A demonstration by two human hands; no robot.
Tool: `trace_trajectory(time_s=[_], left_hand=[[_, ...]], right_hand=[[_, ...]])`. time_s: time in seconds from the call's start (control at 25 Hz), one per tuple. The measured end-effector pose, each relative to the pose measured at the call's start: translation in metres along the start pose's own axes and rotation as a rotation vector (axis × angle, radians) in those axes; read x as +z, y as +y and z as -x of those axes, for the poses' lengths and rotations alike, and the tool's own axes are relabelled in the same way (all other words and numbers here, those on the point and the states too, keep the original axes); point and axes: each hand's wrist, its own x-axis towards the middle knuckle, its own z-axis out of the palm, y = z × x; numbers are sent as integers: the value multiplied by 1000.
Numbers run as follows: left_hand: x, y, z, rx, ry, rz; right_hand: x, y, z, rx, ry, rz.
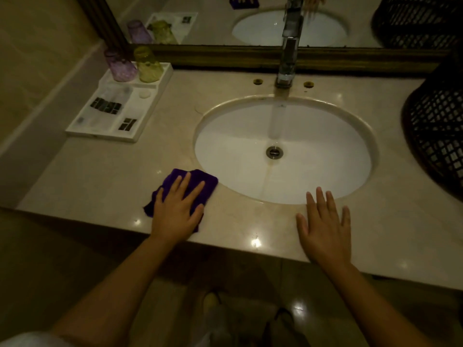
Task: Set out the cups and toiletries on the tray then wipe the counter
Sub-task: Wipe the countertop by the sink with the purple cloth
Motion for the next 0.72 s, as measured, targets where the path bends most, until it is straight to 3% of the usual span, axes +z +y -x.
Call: trace_trajectory(time_s=[0.16,0.28,0.44,0.56,0.72], left_hand=[[2,-3,-2,-13,2,-3],[3,-3,-2,-17,17,-2],[3,-8,0,1,17,5],[2,-27,4,-7,-9,17],[-2,-80,16,-187,10,11]], right_hand=[[-9,-15,6,66,43,-44],[-9,-87,3,-57,150,-102],[21,-165,0,-124,-8,-64],[34,-162,-2,-103,6,7],[31,-166,-2,-93,3,8]])
